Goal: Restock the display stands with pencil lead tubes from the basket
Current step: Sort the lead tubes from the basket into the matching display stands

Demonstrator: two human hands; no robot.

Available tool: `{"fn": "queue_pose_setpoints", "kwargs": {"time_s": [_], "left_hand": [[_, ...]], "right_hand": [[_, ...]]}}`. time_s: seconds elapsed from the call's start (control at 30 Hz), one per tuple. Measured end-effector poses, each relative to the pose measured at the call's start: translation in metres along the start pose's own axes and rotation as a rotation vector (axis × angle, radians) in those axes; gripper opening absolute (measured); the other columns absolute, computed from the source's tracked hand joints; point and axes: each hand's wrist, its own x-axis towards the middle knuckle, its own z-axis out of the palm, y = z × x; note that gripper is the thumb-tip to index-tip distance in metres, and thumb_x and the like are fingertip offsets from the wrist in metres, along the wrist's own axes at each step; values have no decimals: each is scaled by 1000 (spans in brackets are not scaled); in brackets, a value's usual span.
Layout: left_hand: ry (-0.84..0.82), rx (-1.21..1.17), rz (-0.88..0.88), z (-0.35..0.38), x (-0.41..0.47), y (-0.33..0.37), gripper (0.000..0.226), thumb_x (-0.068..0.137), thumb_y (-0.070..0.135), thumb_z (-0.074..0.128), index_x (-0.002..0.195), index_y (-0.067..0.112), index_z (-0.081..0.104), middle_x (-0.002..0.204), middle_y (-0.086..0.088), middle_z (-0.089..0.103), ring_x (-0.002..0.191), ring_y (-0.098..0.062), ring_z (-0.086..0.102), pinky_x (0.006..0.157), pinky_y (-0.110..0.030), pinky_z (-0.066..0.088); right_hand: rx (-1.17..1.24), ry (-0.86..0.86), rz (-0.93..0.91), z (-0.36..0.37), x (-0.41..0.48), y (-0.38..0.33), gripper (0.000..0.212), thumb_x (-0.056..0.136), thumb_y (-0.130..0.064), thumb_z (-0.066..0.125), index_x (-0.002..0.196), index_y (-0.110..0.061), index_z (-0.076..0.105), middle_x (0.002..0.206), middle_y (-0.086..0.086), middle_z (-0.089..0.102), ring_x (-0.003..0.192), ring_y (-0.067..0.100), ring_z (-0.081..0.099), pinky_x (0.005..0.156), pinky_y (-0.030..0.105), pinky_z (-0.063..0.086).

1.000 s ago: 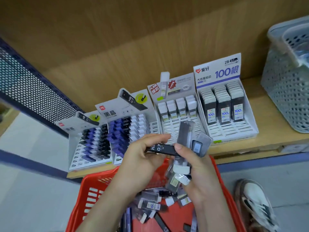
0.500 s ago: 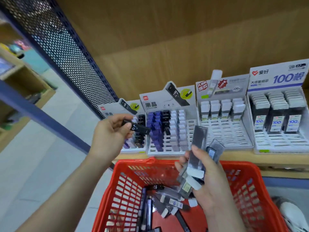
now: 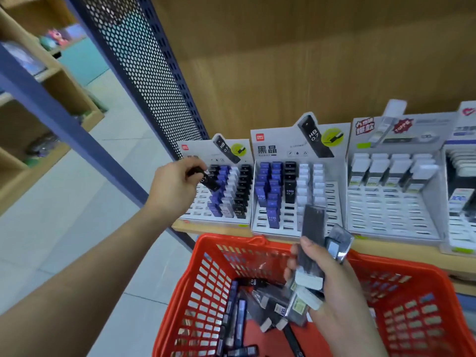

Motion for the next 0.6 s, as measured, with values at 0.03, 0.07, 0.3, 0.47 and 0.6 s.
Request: {"fn": "queue_pose_setpoints", "kwargs": {"time_s": [0.03,0.07,0.3,0.47,0.6], "left_hand": [[-3,26,-22,-1,1,-12,22,92,2,54,104,13,69,88,1,61,79,-19,54,71,-23,38],[-4,44,-47,0,2,-22,25,92,1,51,105,13,69,89,-1,61,78,-18,52,70,-23,37],[-9,77,-60,19,17,-55,28,92,0,52,109,11,71,113,-9,68,104,-28,61,88,-28,44],[-115,162,87,38,19,-63,26,93,3,54,110,14,71,108,-6,70,97,-28,62,85,-32,49],[-168,256,224,37,22,-70,26,91,1,55,103,16,73,100,-6,70,91,-30,62,79,-40,50]], "right_hand": [[-21,-1,10,2,1,3,31,73,-17,72,96,2,67,73,15,59,55,26,56,45,34,49],[-36,-6,15,3,1,5,30,73,-17,72,95,2,67,73,16,59,55,26,57,46,34,49],[-146,-45,78,11,8,19,30,67,-15,75,90,2,67,67,21,59,55,31,57,50,36,48],[-154,-35,68,14,15,22,26,65,-12,73,86,2,67,67,18,60,52,29,56,46,36,46],[-163,-45,82,16,17,23,23,64,-12,73,82,0,68,66,19,59,51,29,56,46,34,46]]}}
